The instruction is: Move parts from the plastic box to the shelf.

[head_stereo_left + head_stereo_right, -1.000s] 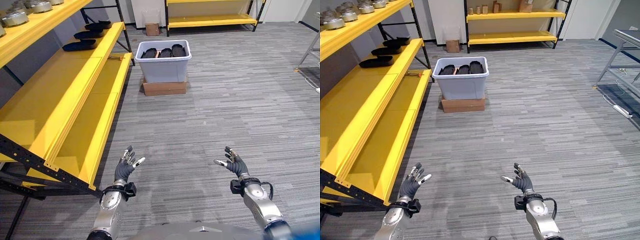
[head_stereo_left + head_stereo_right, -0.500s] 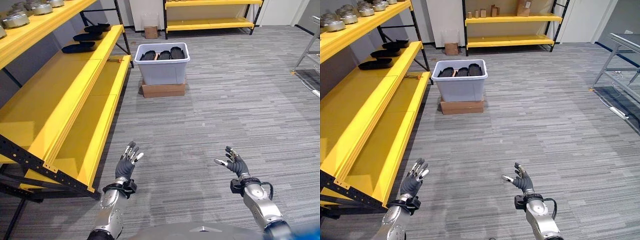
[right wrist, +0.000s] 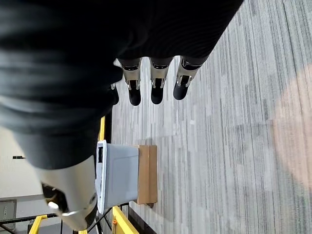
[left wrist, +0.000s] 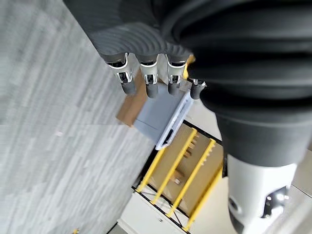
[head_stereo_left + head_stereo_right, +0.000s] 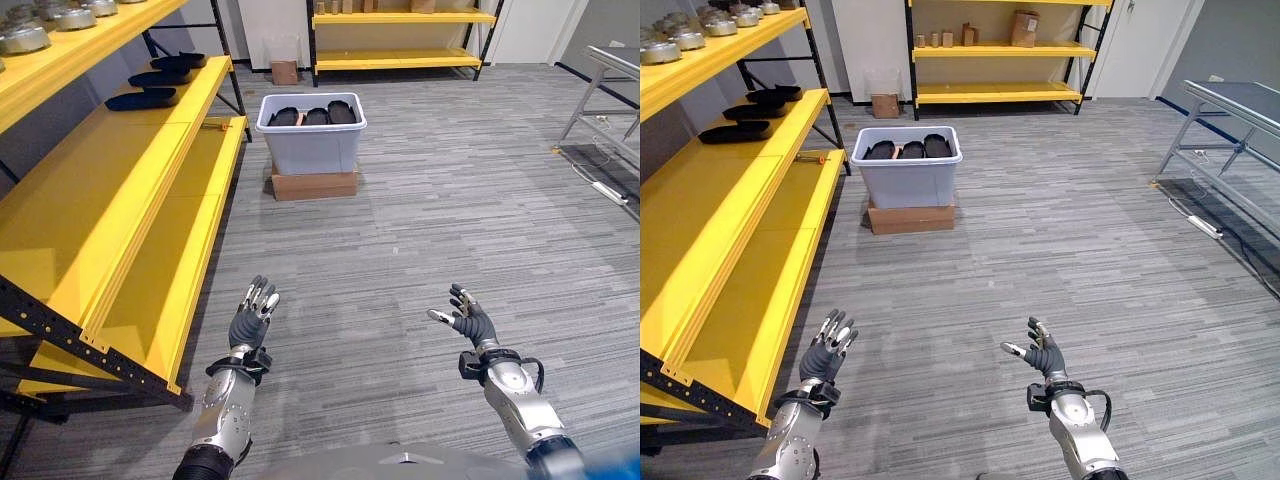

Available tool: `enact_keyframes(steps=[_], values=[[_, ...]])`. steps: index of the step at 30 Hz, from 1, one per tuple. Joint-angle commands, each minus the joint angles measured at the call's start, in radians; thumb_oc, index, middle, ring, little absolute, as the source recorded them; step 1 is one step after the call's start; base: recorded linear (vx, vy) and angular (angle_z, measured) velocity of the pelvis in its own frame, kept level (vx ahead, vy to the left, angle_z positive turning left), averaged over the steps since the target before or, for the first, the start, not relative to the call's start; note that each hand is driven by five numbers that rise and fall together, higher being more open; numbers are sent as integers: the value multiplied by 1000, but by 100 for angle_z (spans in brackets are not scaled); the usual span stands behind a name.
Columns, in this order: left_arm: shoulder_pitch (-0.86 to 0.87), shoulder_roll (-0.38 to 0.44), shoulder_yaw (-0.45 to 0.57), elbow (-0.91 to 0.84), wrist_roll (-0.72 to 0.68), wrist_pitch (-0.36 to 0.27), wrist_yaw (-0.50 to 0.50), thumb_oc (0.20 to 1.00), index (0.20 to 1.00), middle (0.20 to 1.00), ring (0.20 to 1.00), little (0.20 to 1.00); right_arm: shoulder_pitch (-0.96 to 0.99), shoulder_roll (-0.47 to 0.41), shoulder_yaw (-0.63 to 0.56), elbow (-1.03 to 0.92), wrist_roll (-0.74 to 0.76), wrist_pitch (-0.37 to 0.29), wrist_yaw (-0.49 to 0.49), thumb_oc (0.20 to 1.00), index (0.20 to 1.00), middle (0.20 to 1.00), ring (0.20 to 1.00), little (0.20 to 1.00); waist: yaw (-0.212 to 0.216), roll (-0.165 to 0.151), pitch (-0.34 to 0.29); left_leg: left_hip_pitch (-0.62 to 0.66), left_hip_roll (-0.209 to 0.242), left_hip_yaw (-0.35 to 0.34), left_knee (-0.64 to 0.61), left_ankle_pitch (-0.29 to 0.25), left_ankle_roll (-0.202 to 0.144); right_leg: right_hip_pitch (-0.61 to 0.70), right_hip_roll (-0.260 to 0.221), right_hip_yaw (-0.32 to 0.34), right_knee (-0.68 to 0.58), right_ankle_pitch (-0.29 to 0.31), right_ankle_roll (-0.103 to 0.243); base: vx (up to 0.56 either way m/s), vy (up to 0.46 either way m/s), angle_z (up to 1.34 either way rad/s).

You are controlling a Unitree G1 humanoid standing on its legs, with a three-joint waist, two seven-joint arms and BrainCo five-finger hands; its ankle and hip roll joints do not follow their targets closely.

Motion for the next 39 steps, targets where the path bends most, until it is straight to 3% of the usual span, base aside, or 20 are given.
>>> enact_keyframes(steps=[1,4,7,10,12,14,16,20,23,25,29,31,34,35,37,39], values=[[-12,17,6,-12,69,-43,-11,1000,1000,1000,1000,1000,-56,13,-29,-42,-11,-81,1,1000,1000,1000,1000,1000,23,5,6,-17,-39,-10,25,-11,11,23,10,-112,69,153,32,-58,85,-46],[-22,24,-12,-25,74,-53,25,1000,1000,1000,1000,1000,-61,-9,-41,-38,29,-115,14,1000,1000,1000,1000,1000,-5,-21,17,21,-69,-43,11,-48,-1,-45,59,-104,-129,204,32,69,7,-24],[-48,2,-30,7,51,-86,66,1000,1000,1000,1000,1000,-49,-9,-64,-3,26,-147,-4,1000,1000,1000,1000,1000,-33,-32,10,58,-97,-118,17,-86,8,-101,59,-52,-308,299,46,193,-67,65],[-29,-17,-79,26,94,-94,25,1000,1000,1000,1000,1000,-38,-16,-78,10,1,-164,-51,1000,1000,1000,1000,1000,-39,-51,4,67,-119,-152,73,-140,24,-101,46,-32,-387,334,51,246,-143,57],[-20,-19,-105,24,90,-92,21,1000,1000,1000,1000,1000,-47,-31,-86,11,7,-157,-75,1000,1000,1000,1000,1000,-46,-46,-9,72,-124,-179,78,-148,29,-93,47,7,-393,330,38,341,-194,69],[-8,-13,-108,23,101,-87,8,1000,1000,1000,1000,1000,-57,-43,-87,14,-11,-136,-98,1000,1000,1000,1000,1000,-45,-40,-31,74,-121,-195,78,-148,26,-65,52,27,-397,315,26,418,-248,98],[6,-11,-105,17,101,-81,3,1000,1000,1000,1000,1000,-65,-47,-71,11,-42,-138,-115,1000,1000,1000,1000,1000,-39,-29,-44,82,-107,-184,88,-151,16,-52,54,6,-347,278,7,389,-246,34],[21,0,-94,-27,88,-64,-11,1000,1000,1000,1000,1000,-76,-50,-44,-30,-103,-141,-157,1000,1000,1000,1000,1000,-35,-8,-38,53,-54,-144,147,-136,-11,-39,76,-25,-240,173,-44,422,-268,-2],[-5,-2,-85,-31,57,-74,-20,1000,1000,1000,1000,1000,-109,-61,-26,-40,-120,-146,-182,1000,1000,1000,1000,1000,-36,3,-25,49,-13,-111,176,-157,-31,-98,68,-76,-137,125,-55,315,-232,-12],[-2,-3,-83,-29,68,-73,-8,1000,1000,1000,1000,1000,-101,-63,-29,-40,-117,-146,-177,1000,1000,1000,1000,1000,-41,12,-33,62,1,-101,203,-138,-48,-108,69,-112,-114,97,-69,263,-171,12],[4,2,-66,-14,122,-69,-5,1000,1000,1000,1000,1000,-59,-62,-36,-45,-107,-144,-118,1000,1000,1000,1000,1000,-44,5,-47,-35,10,-68,492,0,-90,-39,84,-121,-155,51,-113,318,-247,19],[-1,-3,-52,-7,137,-82,7,1000,1000,1000,1000,1000,-42,-65,-38,-43,-127,-125,-63,1000,1000,1000,1000,1000,-46,-9,-44,-132,0,-25,699,24,-100,-1,73,-91,-175,48,-123,218,-182,-8],[-1,-4,-28,-19,119,-90,32,1000,1000,1000,1000,1000,-17,-74,-35,-49,-170,-116,-24,1000,1000,1000,1000,1000,-44,-19,-35,-259,-4,19,894,37,-102,51,70,-59,-201,51,-132,216,-123,-26],[4,-1,-17,-37,108,-78,43,1000,1000,1000,1000,1000,-1,-75,-38,-57,-172,-105,-22,1000,1000,1000,1000,1000,-43,-26,-32,-298,4,35,910,44,-102,72,68,-44,-221,58,-129,224,-77,-18],[15,13,3,-64,139,-69,57,1000,1000,1000,1000,1000,19,-77,-46,-66,-156,-86,-8,1000,1000,1000,1000,1000,-36,-31,-29,-339,28,48,820,26,-87,100,70,-27,-251,64,-121,237,-31,-10],[23,34,12,-82,144,-57,80,1000,1000,1000,1000,1000,20,-80,-43,-68,-158,-72,-1,1000,1000,1000,1000,1000,-29,-29,-28,-327,55,77,606,23,-86,127,79,-18,-272,51,-115,256,77,-10]])
